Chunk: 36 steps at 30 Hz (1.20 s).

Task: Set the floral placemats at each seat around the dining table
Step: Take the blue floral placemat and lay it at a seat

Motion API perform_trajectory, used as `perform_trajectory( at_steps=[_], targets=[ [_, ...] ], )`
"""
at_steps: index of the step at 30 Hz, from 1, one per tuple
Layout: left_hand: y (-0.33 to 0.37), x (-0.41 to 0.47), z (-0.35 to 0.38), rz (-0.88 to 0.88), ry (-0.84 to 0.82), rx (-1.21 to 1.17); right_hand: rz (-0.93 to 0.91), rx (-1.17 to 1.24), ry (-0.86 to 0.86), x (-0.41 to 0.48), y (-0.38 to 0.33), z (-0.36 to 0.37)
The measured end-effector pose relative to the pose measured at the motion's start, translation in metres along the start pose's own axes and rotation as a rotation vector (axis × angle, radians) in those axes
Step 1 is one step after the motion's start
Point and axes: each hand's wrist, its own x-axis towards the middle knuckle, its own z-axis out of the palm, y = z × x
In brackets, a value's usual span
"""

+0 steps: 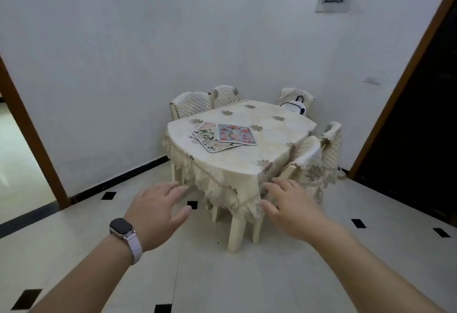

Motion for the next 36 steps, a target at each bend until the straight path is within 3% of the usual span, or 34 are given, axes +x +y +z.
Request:
perform_trajectory(
  at_steps=[8,14,25,36],
  targets=[
    [-0.075,0.093,0.004,0.051,0.071,0.001,-0.002,-0.010,0.030,0.107,-0.034,0.010],
    [-0.099,0.155,0.021,0.058,-0.003,0.052,0.020,0.010,-0.006,0.176,-0.022,0.030],
    [-0.107,0.322,0.086,0.030,-0.090,0.088,0.016,0.082,-0.078,0.345,0.052,0.078],
    [-0.083,0.499,0.124,0.026,-0.147,0.176,-0.003,0.102,-0.091,0.505,0.144,0.073]
  ],
)
